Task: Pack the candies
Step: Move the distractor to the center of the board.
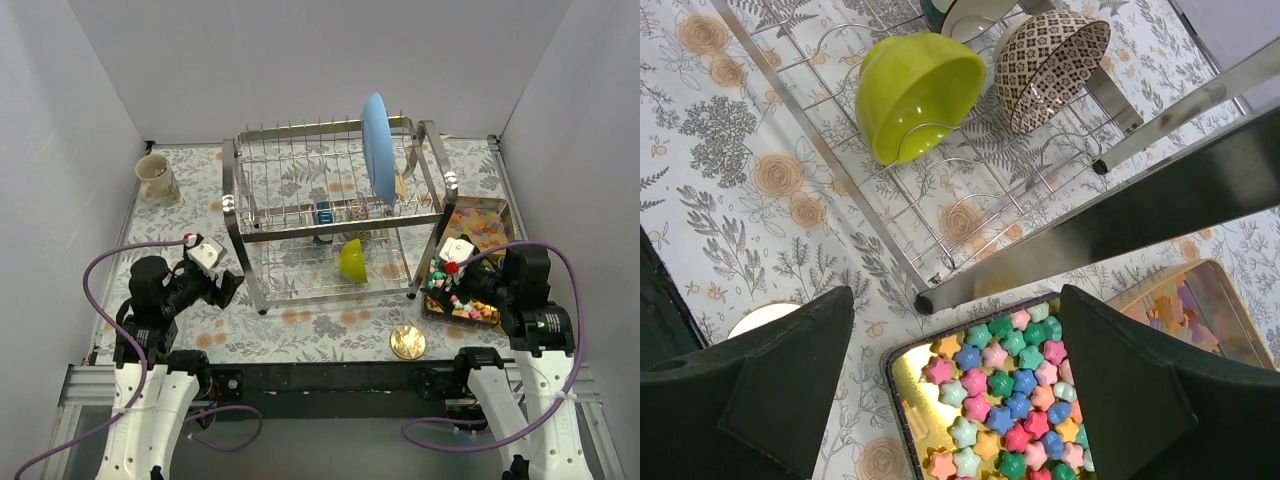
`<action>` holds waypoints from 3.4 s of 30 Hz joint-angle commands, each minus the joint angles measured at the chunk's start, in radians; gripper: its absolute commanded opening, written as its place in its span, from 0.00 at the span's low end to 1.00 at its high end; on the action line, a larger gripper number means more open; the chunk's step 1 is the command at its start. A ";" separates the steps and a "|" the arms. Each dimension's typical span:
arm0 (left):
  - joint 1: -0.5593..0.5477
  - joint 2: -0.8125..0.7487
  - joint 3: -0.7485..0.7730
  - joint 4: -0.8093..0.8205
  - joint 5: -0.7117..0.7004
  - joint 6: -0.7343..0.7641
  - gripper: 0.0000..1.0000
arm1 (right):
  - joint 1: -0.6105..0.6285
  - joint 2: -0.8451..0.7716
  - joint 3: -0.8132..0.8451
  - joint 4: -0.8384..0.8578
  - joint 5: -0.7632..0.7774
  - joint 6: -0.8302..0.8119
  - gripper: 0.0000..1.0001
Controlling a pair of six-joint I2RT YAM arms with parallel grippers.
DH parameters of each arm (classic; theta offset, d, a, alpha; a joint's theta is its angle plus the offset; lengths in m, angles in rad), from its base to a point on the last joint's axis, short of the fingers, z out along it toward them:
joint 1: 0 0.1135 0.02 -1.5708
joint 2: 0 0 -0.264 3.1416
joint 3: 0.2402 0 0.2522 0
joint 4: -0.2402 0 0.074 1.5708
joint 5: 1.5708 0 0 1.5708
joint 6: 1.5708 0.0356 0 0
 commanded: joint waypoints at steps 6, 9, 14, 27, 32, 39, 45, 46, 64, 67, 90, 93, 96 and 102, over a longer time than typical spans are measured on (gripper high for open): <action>-0.009 -0.068 0.139 -0.287 0.051 0.226 0.66 | -0.003 -0.009 -0.012 0.077 -0.008 0.059 0.89; -0.009 -0.125 0.140 -0.347 0.114 0.242 0.70 | -0.001 -0.008 -0.018 0.102 0.015 0.105 0.89; -0.009 -0.136 0.089 -0.251 0.190 0.262 0.35 | -0.003 0.024 -0.018 0.157 0.069 0.176 0.88; -0.009 0.089 0.060 0.001 0.313 0.107 0.00 | -0.003 0.098 -0.011 0.262 0.178 0.231 0.75; -0.009 0.125 0.043 0.086 0.301 0.058 0.00 | -0.005 0.152 -0.021 0.291 0.167 0.233 0.62; -0.007 0.198 -0.002 0.278 0.211 -0.036 0.00 | -0.001 0.231 -0.034 0.383 0.115 0.279 0.49; -0.009 0.278 -0.031 0.425 0.129 -0.017 0.00 | 0.006 0.334 -0.022 0.502 0.101 0.317 0.48; -0.007 0.306 -0.032 0.439 0.129 -0.017 0.00 | 0.011 0.374 0.007 0.527 0.103 0.328 0.48; -0.004 0.579 -0.012 0.694 -0.029 0.084 0.00 | 0.178 0.618 0.129 0.714 0.156 0.453 0.48; 0.005 0.637 0.012 0.722 -0.021 0.105 0.00 | 0.180 0.669 0.152 0.791 0.187 0.510 0.49; 0.229 1.042 0.360 0.642 0.257 0.211 0.00 | 0.203 1.046 0.512 0.875 0.245 0.560 0.49; 0.231 1.009 0.327 0.636 0.272 0.187 0.00 | 0.201 0.964 0.479 0.831 0.265 0.518 0.49; 0.231 0.940 0.282 0.636 0.283 0.184 0.00 | 0.207 0.840 0.353 0.760 0.145 0.490 0.37; 0.231 0.850 0.192 0.637 0.264 0.136 0.00 | 0.372 0.729 0.212 0.693 0.155 0.452 0.01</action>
